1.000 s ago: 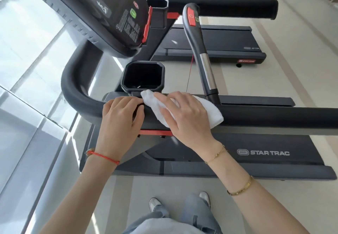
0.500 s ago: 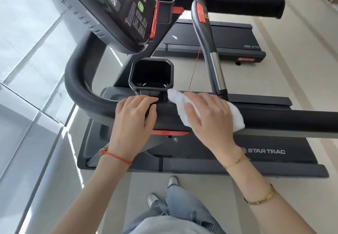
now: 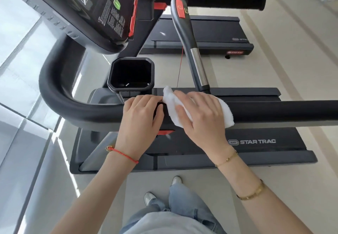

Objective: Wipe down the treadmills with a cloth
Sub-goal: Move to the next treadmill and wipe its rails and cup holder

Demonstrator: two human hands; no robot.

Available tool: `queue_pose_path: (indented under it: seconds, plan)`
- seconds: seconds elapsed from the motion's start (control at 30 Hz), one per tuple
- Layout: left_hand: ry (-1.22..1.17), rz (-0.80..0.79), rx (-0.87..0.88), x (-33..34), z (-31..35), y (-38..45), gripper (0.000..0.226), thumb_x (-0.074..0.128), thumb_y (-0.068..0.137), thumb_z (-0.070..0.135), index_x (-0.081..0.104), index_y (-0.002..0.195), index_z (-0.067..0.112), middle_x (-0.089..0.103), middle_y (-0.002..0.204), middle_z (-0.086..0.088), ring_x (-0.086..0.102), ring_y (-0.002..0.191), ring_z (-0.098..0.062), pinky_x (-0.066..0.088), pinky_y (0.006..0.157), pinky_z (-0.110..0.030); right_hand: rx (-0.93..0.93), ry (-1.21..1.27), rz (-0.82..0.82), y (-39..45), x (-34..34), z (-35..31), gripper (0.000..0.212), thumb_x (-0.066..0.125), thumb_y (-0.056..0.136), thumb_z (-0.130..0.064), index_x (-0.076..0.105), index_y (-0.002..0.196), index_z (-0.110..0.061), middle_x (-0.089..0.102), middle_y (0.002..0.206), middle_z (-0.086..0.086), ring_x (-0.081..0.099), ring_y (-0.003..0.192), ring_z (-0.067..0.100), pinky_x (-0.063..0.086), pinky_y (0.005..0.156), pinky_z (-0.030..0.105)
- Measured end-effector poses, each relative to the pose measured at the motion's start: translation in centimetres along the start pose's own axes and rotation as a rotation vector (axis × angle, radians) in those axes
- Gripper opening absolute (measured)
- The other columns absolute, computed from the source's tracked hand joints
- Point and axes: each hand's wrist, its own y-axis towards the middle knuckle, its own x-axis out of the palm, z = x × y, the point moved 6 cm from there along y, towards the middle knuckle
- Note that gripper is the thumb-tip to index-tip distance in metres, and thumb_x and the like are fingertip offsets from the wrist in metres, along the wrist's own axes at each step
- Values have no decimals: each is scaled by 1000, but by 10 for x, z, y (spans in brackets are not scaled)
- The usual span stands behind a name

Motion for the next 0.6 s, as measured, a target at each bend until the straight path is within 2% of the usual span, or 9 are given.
queue_pose_path:
  seconds: [0.2,0.37,0.6]
  plan:
    - [-30,-19,59,18,32,14,21,53,97,13,70,108,13,72,98,2,64,94,-21,41,97,-37,31,-6,66,-13,-17,47,30,48,99,-29,66,121,-20,67,100,-1,60,96,24,44,92,37]
    - [-54,-77,95,36,58,25,22,51,98,14,69,110,14,72,101,3,64,96,-20,43,93,-38,91,-17,42,-20,-35,85,33,43,100,-29,66,120,-18,68,100,-1,61,96,24,45,92,38]
    - [-87,-43,50,42,66,29,21,53,97,14,69,110,14,70,103,4,63,94,-19,43,93,-37,151,109,-257,-7,-41,113,36,37,99,-35,61,126,-29,65,95,-6,57,85,21,44,82,38]
